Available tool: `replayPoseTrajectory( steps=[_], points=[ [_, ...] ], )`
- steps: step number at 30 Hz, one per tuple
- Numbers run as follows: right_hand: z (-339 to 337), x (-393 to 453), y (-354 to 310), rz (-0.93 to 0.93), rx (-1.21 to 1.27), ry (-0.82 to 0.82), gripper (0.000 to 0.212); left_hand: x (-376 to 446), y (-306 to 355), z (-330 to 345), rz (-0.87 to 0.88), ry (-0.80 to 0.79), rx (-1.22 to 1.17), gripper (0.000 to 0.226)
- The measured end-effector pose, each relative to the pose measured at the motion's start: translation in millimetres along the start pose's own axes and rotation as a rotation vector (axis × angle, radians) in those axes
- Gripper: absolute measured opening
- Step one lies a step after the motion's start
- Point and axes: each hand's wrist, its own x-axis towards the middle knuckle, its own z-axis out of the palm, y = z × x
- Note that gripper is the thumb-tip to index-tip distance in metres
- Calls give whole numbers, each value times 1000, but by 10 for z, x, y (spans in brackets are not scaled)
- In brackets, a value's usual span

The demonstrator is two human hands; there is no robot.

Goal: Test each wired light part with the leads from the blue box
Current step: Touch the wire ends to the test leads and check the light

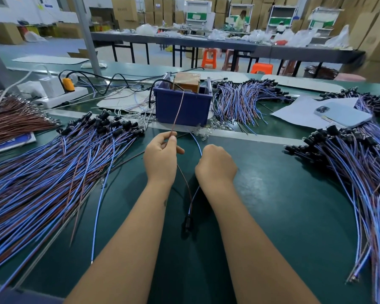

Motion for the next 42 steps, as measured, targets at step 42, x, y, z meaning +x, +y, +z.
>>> replayPoseTrajectory(
  steps=[42],
  points=[
    [198, 244, 168, 156, 1170, 257, 23, 183, -8, 15, -35, 15, -91, 17]
  ],
)
